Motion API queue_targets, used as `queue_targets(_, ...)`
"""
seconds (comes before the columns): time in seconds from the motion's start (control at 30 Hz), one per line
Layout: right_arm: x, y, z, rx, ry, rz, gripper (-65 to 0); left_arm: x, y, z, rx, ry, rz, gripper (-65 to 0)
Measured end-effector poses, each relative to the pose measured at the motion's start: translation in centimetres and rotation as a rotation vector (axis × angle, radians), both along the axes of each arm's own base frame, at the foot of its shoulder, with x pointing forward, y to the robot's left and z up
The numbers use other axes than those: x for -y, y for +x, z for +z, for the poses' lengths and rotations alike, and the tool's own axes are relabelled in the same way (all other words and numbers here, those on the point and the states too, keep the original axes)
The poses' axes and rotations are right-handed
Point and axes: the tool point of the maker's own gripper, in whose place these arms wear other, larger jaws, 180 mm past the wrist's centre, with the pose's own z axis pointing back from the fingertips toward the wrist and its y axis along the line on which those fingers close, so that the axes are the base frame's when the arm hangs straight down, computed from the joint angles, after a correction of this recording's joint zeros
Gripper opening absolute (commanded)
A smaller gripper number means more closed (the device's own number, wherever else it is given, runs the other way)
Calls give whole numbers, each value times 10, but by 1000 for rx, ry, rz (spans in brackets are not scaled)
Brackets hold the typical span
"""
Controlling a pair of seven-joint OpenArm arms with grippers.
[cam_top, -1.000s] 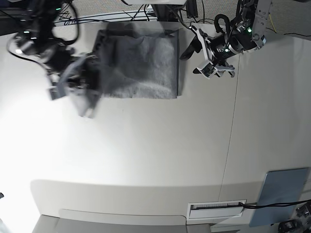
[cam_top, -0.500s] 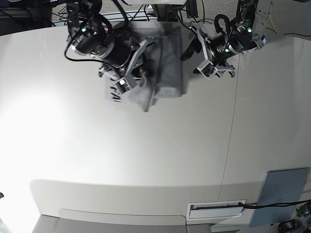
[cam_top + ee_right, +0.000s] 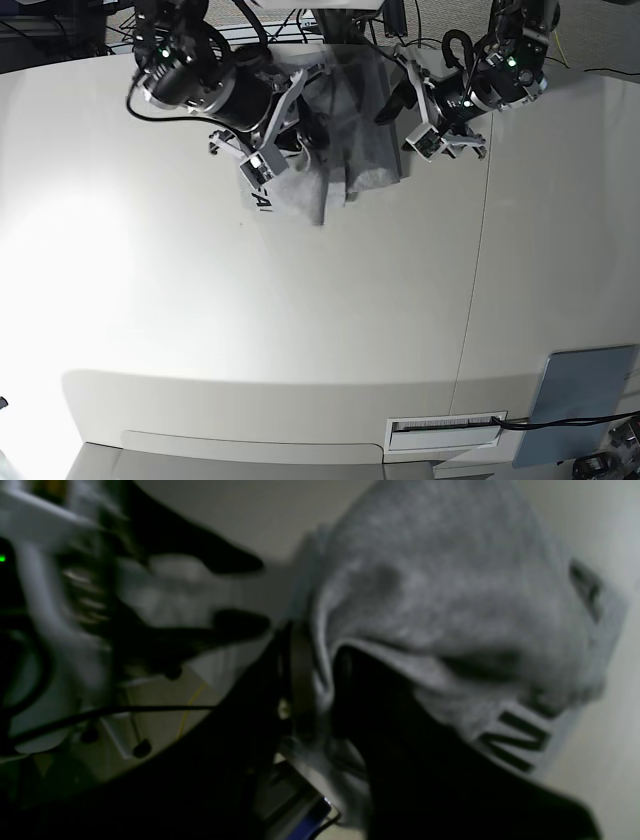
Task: Fold the T-shirt properly
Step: 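Carry the folded bundle with the right gripper toward the left gripper, then grasp the bundle with both grippers and lift it off the table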
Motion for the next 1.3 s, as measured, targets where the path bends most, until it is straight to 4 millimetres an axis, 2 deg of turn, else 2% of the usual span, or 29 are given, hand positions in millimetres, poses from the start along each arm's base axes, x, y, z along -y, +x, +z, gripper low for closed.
queue_targets(0.07,0,-8,-1,-12,3,7,-650,-3,0,-9,-16,-12,21,-331)
queue_targets(0.13,2,-20,-11,-64,-18,16,-650,-5,-4,-20,-34,-16,20,-331)
queue_targets(0.23,1,-25,-13,-76,-19,25,-650,-16,-9,-39,-81,19,47,-331)
queue_targets(0.63,-3,-17,-6,-32,16,10,-650,-16,-7,-40,-80,9,47,-331)
queue_targets(0.87,-36,-21,-21,-25,52,135,-650,-16,-7,-40,-80,9,47,-331)
queue_targets(0.9,-41,-22,-25,-30,51,157,-612,-17,-6,-40,-78,11,53,-331)
queue_targets(0.97,-51,-27,-31,-34,48,210,-491,-21,-2,-36,-65,17,80,-331)
queue_targets(1.03,-64,-35,-28,-9,72,281,-399,-30,8,-28,-34,23,121,-331)
queue_targets(1.2,-99,-54,0,22,229,409,-384,-61,29,-7,43,50,206,-331)
queue_targets(1.3,-106,-53,12,35,280,417,-384,-76,35,-2,60,53,251,-331)
